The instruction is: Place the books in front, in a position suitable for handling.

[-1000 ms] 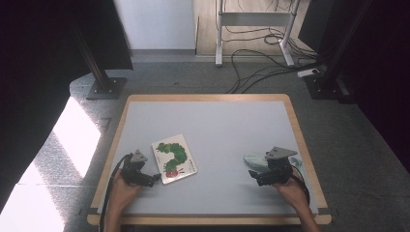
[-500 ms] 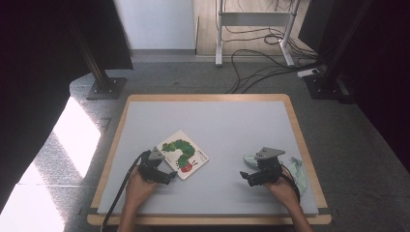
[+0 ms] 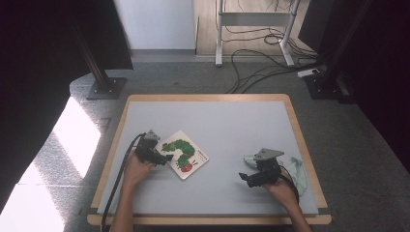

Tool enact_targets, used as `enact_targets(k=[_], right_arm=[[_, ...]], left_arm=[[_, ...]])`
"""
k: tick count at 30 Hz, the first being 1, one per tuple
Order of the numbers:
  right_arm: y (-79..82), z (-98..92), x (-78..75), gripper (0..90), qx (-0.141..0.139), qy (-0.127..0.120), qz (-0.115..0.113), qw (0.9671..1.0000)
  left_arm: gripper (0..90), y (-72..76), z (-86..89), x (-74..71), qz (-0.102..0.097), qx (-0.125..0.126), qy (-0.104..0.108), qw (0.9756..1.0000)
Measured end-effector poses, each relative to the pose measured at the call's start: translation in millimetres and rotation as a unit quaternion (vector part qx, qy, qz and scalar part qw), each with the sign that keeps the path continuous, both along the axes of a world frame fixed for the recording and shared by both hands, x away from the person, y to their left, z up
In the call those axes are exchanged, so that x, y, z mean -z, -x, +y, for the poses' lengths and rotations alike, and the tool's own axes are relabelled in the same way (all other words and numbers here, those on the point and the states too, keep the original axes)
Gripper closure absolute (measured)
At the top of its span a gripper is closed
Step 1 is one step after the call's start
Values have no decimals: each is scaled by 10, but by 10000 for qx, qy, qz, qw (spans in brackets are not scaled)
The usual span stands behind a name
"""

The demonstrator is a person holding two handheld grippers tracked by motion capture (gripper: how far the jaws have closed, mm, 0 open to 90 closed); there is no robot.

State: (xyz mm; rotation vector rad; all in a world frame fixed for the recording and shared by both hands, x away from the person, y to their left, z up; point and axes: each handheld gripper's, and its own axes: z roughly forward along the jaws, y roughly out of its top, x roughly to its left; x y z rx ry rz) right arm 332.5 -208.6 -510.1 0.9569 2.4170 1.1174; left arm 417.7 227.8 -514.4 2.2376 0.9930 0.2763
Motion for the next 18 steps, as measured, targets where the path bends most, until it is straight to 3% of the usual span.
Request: enact_targets(k=[3, 10, 18], right_arm=[[17, 38, 10, 5, -67, -20, 8, 10000], [23, 203, 69, 4, -244, -78, 86, 9996], [61, 415, 142, 5, -408, -105, 275, 9987]], left_arm=[[0, -69, 53, 73, 282, -18, 377, 9989], [0, 4, -26, 49, 363, 26, 219, 9991], [0, 220, -145, 42, 406, -15, 180, 9990]])
